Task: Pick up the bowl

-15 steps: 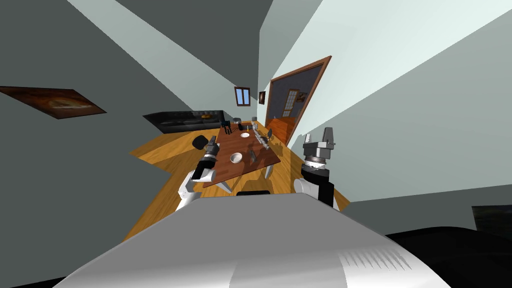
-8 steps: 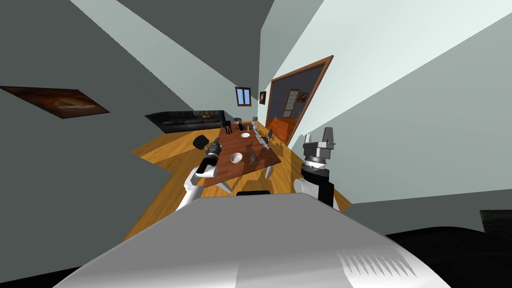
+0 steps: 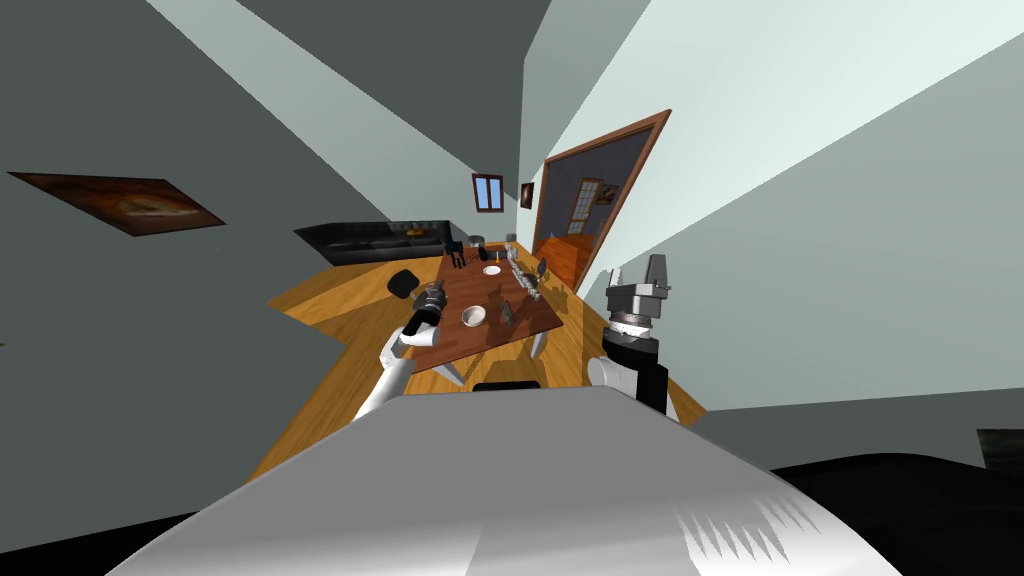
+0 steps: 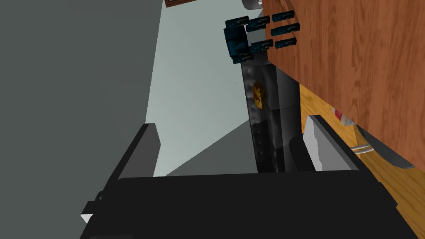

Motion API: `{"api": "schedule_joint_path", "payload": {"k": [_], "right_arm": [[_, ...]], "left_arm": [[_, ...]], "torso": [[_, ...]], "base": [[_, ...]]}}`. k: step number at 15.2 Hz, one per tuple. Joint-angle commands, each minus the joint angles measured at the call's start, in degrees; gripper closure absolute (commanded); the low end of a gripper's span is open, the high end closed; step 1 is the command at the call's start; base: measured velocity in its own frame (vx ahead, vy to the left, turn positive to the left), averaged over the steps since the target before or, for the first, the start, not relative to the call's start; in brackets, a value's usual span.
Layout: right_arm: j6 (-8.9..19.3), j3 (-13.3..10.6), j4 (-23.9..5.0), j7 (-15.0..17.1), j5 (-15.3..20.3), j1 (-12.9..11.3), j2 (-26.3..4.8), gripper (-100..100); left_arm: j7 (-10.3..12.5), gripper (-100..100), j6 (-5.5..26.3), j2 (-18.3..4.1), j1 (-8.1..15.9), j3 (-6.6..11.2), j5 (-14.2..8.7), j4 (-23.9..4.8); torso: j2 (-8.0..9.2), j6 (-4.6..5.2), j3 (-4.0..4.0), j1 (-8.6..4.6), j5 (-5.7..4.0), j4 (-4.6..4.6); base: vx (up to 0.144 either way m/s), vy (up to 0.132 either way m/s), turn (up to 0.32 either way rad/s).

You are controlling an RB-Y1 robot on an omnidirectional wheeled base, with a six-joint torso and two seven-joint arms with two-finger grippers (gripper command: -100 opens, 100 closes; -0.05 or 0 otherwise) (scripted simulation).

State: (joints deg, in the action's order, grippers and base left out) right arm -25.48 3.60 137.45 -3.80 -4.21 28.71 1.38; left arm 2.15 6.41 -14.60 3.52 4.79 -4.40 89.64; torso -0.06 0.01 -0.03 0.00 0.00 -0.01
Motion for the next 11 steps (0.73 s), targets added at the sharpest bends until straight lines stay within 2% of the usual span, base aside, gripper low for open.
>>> {"api": "schedule_joint_path", "payload": {"k": [1,2,3,5,6,8,9,10,11], "right_arm": [[0.0,0.0,0.0,0.0,0.0,0.0,0.0,0],[0.0,0.0,0.0,0.0,0.0,0.0,0.0,0],[0.0,0.0,0.0,0.0,0.0,0.0,0.0,0],[0.0,0.0,0.0,0.0,0.0,0.0,0.0,0],[0.0,0.0,0.0,0.0,0.0,0.0,0.0,0],[0.0,0.0,0.0,0.0,0.0,0.0,0.0,0],[0.0,0.0,0.0,0.0,0.0,0.0,0.0,0],[0.0,0.0,0.0,0.0,0.0,0.0,0.0,0],[0.0,0.0,0.0,0.0,0.0,0.0,0.0,0]], "left_arm": [[0.2,-100,2.9,-0.5,1.8,0.05,-0.7,-2.9],[0.2,-100,3.2,-0.5,1.8,0.05,-0.7,-3.0],[0.2,-100,4.9,-0.5,4.1,0.08,-1.3,-5.1],[0.2,-100,6.3,-0.5,4.3,0.08,-1.3,-6.5],[0.3,-100,8.3,-0.4,6.6,0.11,-1.9,-8.1],[0.3,-100,9.5,-0.4,6.7,0.11,-1.9,-10.0],[0.3,-100,11.2,-0.3,9.1,0.13,-2.6,-12.3],[0.3,-100,12.0,-0.3,9.1,0.13,-2.6,-13.5],[0.3,-100,12.7,-0.3,9.1,0.13,-2.6,-13.5]], "torso": [[0.0,0.0,0.0,0.0,0.0,0.0],[0.0,-0.01,0.0,0.01,0.0,0.0],[0.01,-0.01,0.0,0.01,0.0,0.0],[0.01,-0.01,0.01,0.0,0.0,0.0],[0.02,0.0,0.01,0.0,0.0,0.0],[0.01,0.0,0.01,0.0,0.0,0.0],[0.02,-0.01,0.01,0.01,0.0,0.0],[0.02,0.0,0.01,0.01,0.0,0.0],[0.02,-0.01,0.01,0.01,0.0,0.0]], "base": [[0.005,-0.002,0.023],[0.0,0.0,0.0],[0.003,-0.001,0.032],[0.002,-0.001,0.014],[0.001,-0.001,0.028],[0.001,0.0,0.013],[0.0,0.0,0.031],[0.001,0.0,0.027],[0.0,0.0,0.0]]}}
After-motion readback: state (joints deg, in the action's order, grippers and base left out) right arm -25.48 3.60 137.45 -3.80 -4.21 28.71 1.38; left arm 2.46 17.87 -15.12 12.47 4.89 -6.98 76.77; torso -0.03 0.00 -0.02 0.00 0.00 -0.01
